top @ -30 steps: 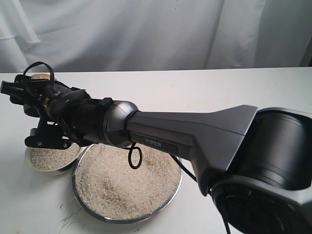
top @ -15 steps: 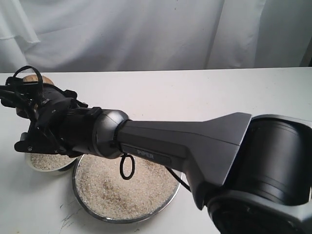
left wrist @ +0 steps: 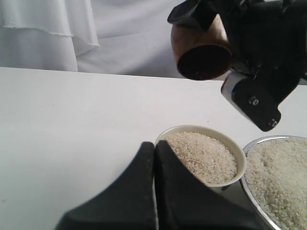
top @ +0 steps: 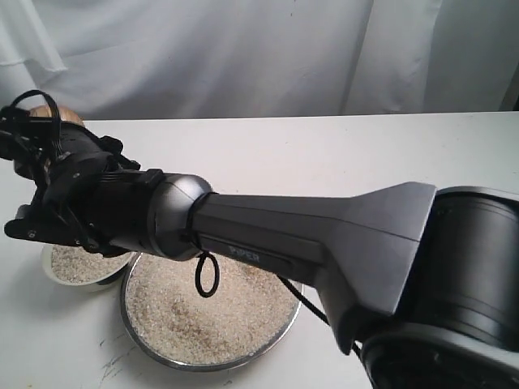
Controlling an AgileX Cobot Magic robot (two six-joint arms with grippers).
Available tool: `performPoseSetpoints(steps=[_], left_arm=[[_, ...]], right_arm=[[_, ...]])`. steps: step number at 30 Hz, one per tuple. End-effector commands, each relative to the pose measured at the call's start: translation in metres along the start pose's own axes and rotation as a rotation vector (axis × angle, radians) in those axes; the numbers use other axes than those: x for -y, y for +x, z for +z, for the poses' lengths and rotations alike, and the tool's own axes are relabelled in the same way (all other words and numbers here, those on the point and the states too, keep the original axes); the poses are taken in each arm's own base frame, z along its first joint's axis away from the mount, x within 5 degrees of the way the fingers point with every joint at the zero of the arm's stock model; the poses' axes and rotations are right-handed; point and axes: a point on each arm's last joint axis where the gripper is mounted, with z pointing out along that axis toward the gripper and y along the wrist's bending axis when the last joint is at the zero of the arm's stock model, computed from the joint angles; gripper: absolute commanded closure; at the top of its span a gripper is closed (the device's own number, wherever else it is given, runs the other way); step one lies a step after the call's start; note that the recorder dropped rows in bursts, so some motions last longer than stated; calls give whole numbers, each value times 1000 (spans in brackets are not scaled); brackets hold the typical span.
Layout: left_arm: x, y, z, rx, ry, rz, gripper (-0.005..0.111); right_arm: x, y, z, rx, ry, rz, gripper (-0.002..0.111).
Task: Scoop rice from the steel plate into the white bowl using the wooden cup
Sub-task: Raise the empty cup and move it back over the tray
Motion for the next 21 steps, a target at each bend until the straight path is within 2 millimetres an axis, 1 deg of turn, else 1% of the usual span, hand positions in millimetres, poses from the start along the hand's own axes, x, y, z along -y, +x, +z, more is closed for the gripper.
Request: performPoseSetpoints(steps=[1,5,9,14,18,20,21], left_arm=[[0,1,0,7,2,-4,107],[0,1,0,7,2,-4,107],[0,1,0,7,2,-4,107],[0,1,0,7,2,-4,107],[0,1,0,7,2,-4,107],[0,1,0,7,2,-4,107],[0,1,0,7,2,-4,107]], right_arm=[[13,20,-7,-7,40,221,108],[5,37,-6,-5,4,469,108],[-13,60,-4,-81,-97,643,108],[-32,85,-10,-167,-234,859,108],[-42,97,-19,-217,-361,957,108],[-46,100,-24,-229,-409,973,108],[-50,99,-26,-226,-443,976,108]])
